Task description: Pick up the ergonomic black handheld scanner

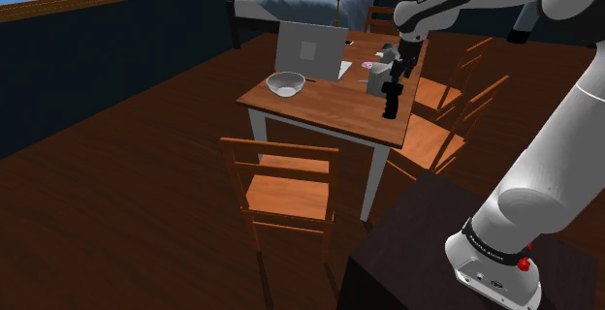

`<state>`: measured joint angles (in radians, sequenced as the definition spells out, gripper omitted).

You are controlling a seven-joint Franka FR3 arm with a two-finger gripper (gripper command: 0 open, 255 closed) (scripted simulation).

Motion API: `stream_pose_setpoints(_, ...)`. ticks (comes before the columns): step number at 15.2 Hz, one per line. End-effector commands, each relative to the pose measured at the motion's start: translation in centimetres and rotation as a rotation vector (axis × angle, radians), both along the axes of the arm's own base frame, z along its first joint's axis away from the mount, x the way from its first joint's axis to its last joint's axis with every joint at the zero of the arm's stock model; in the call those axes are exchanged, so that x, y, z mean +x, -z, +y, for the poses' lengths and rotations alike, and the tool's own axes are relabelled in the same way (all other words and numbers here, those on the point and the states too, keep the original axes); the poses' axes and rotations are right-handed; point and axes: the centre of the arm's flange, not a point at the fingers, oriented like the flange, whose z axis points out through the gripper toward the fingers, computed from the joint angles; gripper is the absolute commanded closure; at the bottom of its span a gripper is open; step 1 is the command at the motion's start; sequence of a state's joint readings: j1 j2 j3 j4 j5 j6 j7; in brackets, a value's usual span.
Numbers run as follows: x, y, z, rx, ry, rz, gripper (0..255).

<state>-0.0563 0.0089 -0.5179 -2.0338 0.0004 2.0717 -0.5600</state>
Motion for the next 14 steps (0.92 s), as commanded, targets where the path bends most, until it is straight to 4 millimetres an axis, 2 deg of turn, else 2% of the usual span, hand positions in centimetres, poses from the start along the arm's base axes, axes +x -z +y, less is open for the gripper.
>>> stream_pose_setpoints(1, 0.3, 1.2, -0.7, 0.001, -0.002, 0.000, 0)
stream_pose_setpoints(7, 0.3, 4.4, -0.7, 0.001, -0.002, 0.000, 0)
stream_pose_setpoints(9, 0.3, 4.7, -0.7, 0.001, -0.002, 0.000, 0)
stream_pose_setpoints(10, 0.3, 4.7, -0.8, 0.001, -0.002, 0.000, 255)
stream_pose_setpoints(14, 0.3, 4.7, -0.7, 0.001, -0.002, 0.000, 255)
